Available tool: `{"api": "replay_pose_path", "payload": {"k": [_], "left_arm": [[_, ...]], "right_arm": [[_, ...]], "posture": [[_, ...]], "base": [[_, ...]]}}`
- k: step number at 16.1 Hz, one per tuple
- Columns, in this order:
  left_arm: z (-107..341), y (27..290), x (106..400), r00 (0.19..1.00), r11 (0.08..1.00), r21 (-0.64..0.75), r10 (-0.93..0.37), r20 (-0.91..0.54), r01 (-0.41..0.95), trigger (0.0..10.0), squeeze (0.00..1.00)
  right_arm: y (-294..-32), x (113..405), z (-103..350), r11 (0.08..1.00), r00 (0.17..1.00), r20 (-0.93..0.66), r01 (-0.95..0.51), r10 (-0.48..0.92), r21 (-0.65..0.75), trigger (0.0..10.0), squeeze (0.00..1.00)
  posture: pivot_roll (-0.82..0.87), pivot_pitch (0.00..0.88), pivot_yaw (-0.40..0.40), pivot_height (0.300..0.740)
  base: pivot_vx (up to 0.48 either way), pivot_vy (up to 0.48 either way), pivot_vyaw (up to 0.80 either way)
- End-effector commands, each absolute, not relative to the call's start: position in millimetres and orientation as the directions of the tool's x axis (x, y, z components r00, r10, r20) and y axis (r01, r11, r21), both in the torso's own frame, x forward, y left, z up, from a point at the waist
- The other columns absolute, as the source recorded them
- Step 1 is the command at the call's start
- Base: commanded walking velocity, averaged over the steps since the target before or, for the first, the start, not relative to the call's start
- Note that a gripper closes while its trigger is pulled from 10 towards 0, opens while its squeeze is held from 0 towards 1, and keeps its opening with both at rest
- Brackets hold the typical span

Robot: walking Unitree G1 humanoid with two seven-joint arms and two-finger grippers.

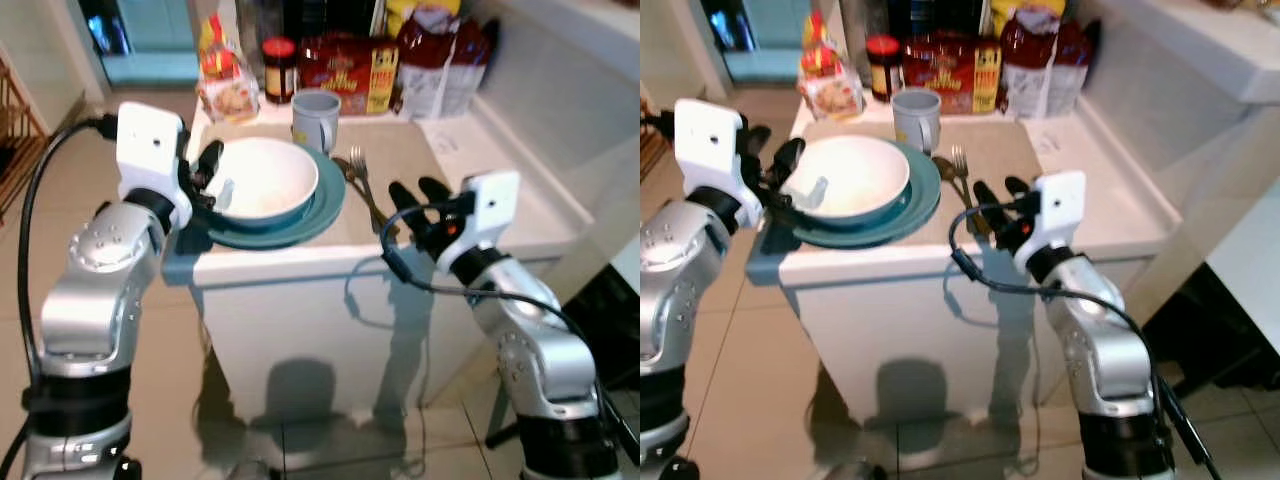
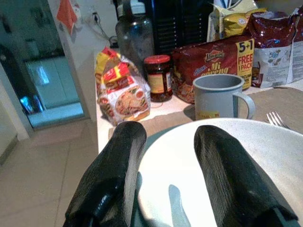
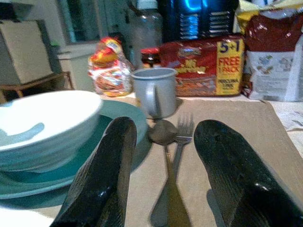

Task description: Setting the table

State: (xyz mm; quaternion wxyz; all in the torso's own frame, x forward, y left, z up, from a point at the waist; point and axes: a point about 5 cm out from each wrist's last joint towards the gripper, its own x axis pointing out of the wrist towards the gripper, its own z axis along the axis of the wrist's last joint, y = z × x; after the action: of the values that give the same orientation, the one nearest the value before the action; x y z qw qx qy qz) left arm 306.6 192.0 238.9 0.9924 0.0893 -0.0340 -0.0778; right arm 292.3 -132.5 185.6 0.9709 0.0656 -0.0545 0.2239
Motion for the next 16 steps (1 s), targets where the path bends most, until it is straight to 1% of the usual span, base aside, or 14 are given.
{"api": "replay_pose_path", "payload": {"k": [1,3,5,7,8,9,11,12,13,16], "left_arm": [[245.5,200.3,308.4,0.987,0.975,0.168,-0.155,0.043,0.146,10.0,0.00],[246.3,208.6,311.8,0.989,0.982,0.124,-0.146,0.015,0.143,10.0,0.00],[244.2,209.6,314.3,0.988,0.985,0.069,-0.156,-0.019,0.157,10.0,0.00],[239.0,207.1,319.6,0.970,0.973,-0.078,-0.223,-0.095,0.216,10.0,0.00],[229.4,208.3,324.1,0.954,0.965,-0.132,-0.247,-0.172,0.226,10.0,0.00],[226.6,209.5,326.3,0.950,0.963,-0.156,-0.247,-0.194,0.218,10.0,0.00],[223.7,211.9,330.2,0.946,0.963,-0.177,-0.239,-0.221,0.203,10.0,0.00],[220.6,214.9,332.1,0.944,0.973,-0.139,-0.212,-0.252,0.182,10.0,0.00],[219.3,216.2,333.3,0.941,0.976,-0.140,-0.202,-0.273,0.169,10.0,0.00],[221.9,217.1,336.8,0.946,0.977,-0.144,-0.189,-0.264,0.155,10.0,0.00]], "right_arm": [[-133.7,289.4,193.3,0.869,0.873,0.153,-0.482,0.464,0.111,10.0,0.00],[-134.9,288.5,194.7,0.847,0.853,0.146,-0.518,0.501,0.122,10.0,0.00],[-136.1,287.7,195.1,0.836,0.841,0.134,-0.537,0.523,0.108,10.0,0.00],[-138.7,286.5,195.6,0.823,0.828,0.113,-0.560,0.549,0.101,10.0,0.00],[-138.8,285.9,195.3,0.814,0.820,0.100,-0.572,0.564,0.099,10.0,0.00],[-138.6,285.4,195.1,0.810,0.816,0.097,-0.578,0.570,0.100,10.0,0.00],[-137.5,283.9,194.3,0.802,0.808,0.088,-0.589,0.582,0.098,10.0,0.00],[-136.6,282.5,193.6,0.795,0.801,0.080,-0.599,0.594,0.098,10.0,0.00],[-135.7,280.8,193.1,0.784,0.790,0.070,-0.613,0.609,0.099,10.0,0.00],[-134.1,277.5,192.4,0.762,0.767,0.049,-0.641,0.640,0.095,10.0,0.00]], "posture": [[0.03,0.000,-0.019,0.740],[0.04,0.000,-0.019,0.740],[0.03,0.000,-0.019,0.740],[0.04,0.000,-0.020,0.740],[0.03,0.000,-0.018,0.740],[0.03,0.000,-0.016,0.740],[0.03,0.000,-0.014,0.740],[0.03,0.000,-0.011,0.740],[0.03,0.000,-0.011,0.740],[0.02,0.000,-0.012,0.740]], "base": [[0.000,0.000,0.00],[0.000,0.000,0.00],[0.000,0.000,0.00],[0.000,0.000,0.00],[0.000,0.000,0.00],[0.000,0.000,0.00],[0.000,0.000,0.00],[0.000,0.000,0.00],[0.000,0.000,0.00],[0.000,0.000,0.00]]}}
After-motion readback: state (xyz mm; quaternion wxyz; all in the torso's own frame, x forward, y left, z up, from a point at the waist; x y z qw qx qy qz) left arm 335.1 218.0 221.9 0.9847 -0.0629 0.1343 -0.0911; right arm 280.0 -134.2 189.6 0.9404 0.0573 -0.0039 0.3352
